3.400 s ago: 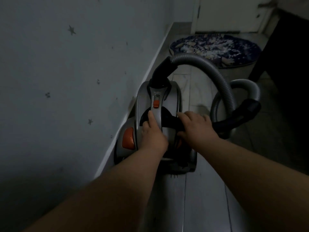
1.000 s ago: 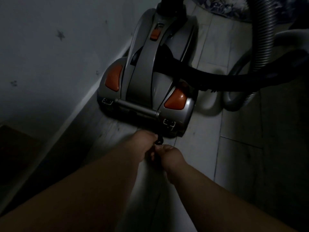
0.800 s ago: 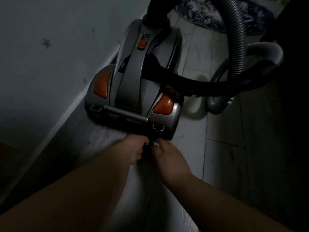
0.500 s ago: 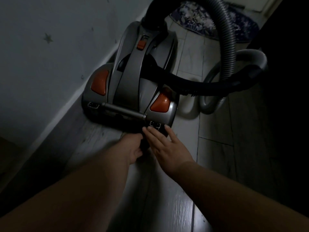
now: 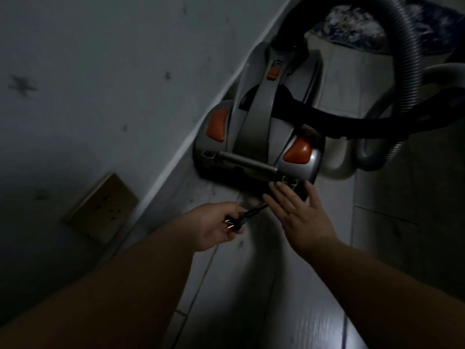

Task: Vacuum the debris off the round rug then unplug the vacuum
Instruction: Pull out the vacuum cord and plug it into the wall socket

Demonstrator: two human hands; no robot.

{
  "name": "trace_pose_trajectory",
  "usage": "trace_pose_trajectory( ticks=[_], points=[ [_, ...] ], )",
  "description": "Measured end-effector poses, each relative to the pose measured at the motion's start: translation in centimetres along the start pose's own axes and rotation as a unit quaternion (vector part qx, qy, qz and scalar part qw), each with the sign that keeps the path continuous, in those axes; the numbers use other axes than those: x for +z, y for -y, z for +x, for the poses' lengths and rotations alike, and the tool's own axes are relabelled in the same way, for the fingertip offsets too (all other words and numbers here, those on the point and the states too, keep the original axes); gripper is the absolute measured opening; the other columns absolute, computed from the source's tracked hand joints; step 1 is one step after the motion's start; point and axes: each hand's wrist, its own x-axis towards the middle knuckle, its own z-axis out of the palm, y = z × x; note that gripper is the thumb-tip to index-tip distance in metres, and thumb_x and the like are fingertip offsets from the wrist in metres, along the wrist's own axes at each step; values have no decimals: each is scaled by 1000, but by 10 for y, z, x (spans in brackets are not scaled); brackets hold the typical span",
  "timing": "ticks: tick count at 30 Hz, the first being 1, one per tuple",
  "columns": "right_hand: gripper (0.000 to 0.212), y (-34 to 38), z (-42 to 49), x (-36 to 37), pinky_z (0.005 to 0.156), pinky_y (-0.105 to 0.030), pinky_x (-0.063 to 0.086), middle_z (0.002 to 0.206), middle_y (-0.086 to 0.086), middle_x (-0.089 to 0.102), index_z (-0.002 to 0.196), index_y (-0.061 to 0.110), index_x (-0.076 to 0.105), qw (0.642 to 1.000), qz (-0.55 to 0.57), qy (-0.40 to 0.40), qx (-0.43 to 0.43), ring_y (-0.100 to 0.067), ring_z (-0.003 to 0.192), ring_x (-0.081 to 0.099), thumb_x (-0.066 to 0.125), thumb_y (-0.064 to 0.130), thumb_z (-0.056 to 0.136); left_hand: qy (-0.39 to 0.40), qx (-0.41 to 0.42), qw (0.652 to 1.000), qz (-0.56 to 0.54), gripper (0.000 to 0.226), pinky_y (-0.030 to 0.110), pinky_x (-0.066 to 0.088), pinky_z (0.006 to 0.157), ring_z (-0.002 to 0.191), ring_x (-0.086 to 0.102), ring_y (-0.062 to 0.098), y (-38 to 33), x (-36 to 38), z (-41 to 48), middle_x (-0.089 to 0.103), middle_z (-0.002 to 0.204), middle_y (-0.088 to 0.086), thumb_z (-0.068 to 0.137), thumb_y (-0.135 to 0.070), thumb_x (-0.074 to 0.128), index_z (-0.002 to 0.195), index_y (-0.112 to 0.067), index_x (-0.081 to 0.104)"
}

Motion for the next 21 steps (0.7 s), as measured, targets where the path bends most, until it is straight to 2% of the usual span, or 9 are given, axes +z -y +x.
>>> trace_pose_trajectory(
  ticks=[2,4,8,10,12,14,16,19,21],
  points=[
    [78,8,12,-8,113,-60,-6,162,-10,4,153,30,26,999,37,-30,11,-28,151,5,66,31,86,34,-9,999,9,26,24,38,60,66,57,17,-1,-14,-15,57,81,7,88,-6,37,102,-5,59],
    [44,11,25,-14,105,-52,22,131,-7,63,104,28,76,991,108,-81,20,-30,127,52,88,26,62,53,-11,998,12,29,25,40,64,69,60,17,-1,-27,-27,58,87,9,89,-6,36,108,-4,58],
    [12,0,43,-28,94,-42,24,76,15,69,80,34,76,991,103,-78,32,-19,94,55,82,30,69,-15,70,956,284,29,26,44,76,90,57,15,-17,-26,-31,60,94,-1,88,-8,46,108,-19,65],
    [13,-8,47,-28,88,-40,27,65,15,66,71,32,76,991,101,-78,28,-19,85,55,85,27,64,-67,138,866,476,27,26,47,74,91,58,15,-28,-7,-25,62,96,-1,87,-18,52,110,-24,65],
    [16,-9,49,-27,84,-39,27,61,12,65,67,29,76,989,122,-79,31,-21,81,56,87,23,58,-129,187,745,627,30,36,45,94,102,58,21,-35,15,-13,63,108,1,88,-30,51,116,-28,62],
    [16,-11,50,-27,86,-39,25,62,11,67,69,27,78,986,145,-80,26,-22,83,58,87,23,57,-196,184,573,774,28,53,18,113,112,52,23,-40,40,-4,62,112,1,91,-34,47,114,-27,60],
    [17,-8,50,-27,88,-39,23,67,11,68,75,29,78,987,143,-73,25,-21,88,58,86,25,61,-217,159,477,837,21,57,4,115,109,50,23,-40,59,2,62,107,2,91,-26,47,107,-23,60],
    [17,-14,49,-30,89,-38,22,69,9,69,76,27,78,982,167,-92,12,-22,90,59,87,23,61,-206,161,572,778,20,43,36,101,107,55,24,-34,74,14,61,113,5,93,-16,45,108,-17,58],
    [16,-16,46,-32,93,-37,16,89,12,71,95,31,77,984,155,-90,-5,-20,106,54,75,29,79,-201,151,611,750,21,39,39,95,109,55,24,-33,72,18,60,115,5,94,-15,45,109,-17,59]
  ],
)
